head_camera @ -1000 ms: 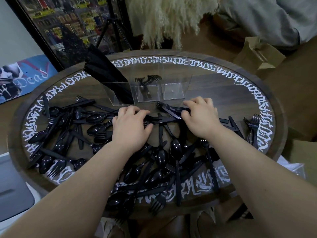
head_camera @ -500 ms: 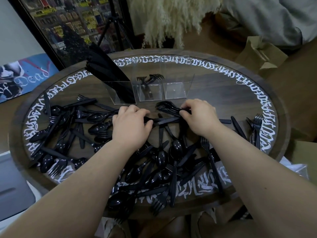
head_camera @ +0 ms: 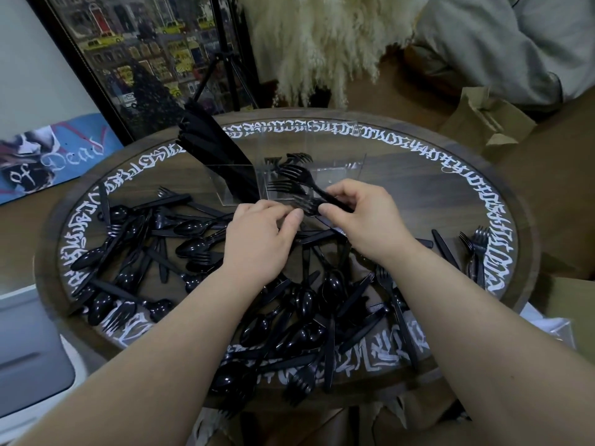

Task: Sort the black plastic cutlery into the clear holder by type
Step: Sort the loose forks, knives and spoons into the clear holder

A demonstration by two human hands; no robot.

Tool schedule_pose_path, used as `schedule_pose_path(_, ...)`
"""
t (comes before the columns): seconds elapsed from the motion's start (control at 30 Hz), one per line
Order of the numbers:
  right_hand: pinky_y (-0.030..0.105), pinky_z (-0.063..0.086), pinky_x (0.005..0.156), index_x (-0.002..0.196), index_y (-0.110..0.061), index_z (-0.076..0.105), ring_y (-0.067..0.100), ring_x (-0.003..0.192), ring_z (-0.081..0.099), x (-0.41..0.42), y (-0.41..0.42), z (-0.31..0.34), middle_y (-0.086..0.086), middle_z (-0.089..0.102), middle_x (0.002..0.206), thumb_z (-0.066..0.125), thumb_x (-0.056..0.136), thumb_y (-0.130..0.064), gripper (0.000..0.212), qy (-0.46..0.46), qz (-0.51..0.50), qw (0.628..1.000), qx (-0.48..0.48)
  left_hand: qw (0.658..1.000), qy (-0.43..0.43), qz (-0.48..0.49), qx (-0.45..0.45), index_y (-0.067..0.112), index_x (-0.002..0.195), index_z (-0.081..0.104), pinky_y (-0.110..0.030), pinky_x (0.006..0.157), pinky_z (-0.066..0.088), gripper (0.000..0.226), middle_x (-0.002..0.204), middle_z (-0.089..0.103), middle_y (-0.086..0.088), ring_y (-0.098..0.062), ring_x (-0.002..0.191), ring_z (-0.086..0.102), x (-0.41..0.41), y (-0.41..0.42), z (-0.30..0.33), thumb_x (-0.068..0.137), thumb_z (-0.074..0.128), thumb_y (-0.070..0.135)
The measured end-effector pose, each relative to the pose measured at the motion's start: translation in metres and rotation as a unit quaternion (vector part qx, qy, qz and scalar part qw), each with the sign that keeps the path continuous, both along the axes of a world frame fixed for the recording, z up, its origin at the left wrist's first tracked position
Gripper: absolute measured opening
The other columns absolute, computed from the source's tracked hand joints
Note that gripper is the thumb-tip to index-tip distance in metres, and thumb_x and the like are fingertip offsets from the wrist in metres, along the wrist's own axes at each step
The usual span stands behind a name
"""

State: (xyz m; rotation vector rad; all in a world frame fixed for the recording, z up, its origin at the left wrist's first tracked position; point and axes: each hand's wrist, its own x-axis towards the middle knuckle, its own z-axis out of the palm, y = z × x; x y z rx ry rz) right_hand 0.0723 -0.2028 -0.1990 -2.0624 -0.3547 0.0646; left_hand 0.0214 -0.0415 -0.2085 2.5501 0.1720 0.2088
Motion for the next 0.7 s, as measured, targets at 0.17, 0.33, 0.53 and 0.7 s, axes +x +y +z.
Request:
schedule_pose_path(0.17,0.043,0.056,0.082,0.088,-0.028,0.069,0.015,0.076,0.069,-0.013,0.009,0.007,-0.006,0.074,0.084,0.069,0.084,-0.017,0.012,0.038,0.008,0.998,0.048,0.996,0.009,0.022,-0.090,0.024,0.065,0.054,-0.027,0.069,0.032,0.035,0.079,0.058,0.006,-0.018,0.082,0.052,-0.007,-0.004,0.015,0.095,0.050,0.041)
schedule_pose_path(0.33,0.027,0.054,0.067,0.099,-0.020,0.070,0.009,0.060,0.064,-0.033,0.013,0.026,-0.007,0.072,0.082,0.054,0.092,-0.012,0.020,0.069,0.029,0.997,0.014,0.982,0.019,0.043,-0.183,0.015,0.061,0.062,-0.026,0.055,0.033,0.038,0.046,0.044,0.009,-0.007,0.050,0.040,-0.020,-0.003,0.038,0.092,0.058,0.036)
schedule_pose_path(0.53,0.025,0.047,0.059,0.088,-0.026,0.070,0.009,0.058,0.061,-0.062,0.017,0.033,-0.002,0.073,0.076,0.051,0.091,-0.005,0.029,0.110,-0.019,0.989,0.093,0.951,0.025,0.071,-0.301,0.013,0.065,0.068,-0.019,0.051,0.035,0.031,0.055,0.051,0.005,-0.005,0.050,0.041,-0.044,-0.012,0.053,0.087,0.065,0.035)
schedule_pose_path(0.7,0.031,0.053,0.063,0.085,-0.024,0.070,0.014,0.061,0.063,-0.078,0.026,0.022,0.012,0.072,0.081,0.054,0.090,-0.003,0.027,0.148,-0.020,0.979,0.136,0.915,0.054,0.103,-0.386,-0.006,0.071,0.061,-0.025,0.053,0.031,0.036,0.063,0.050,-0.008,-0.015,0.057,0.040,-0.058,-0.012,0.034,0.086,0.067,0.025)
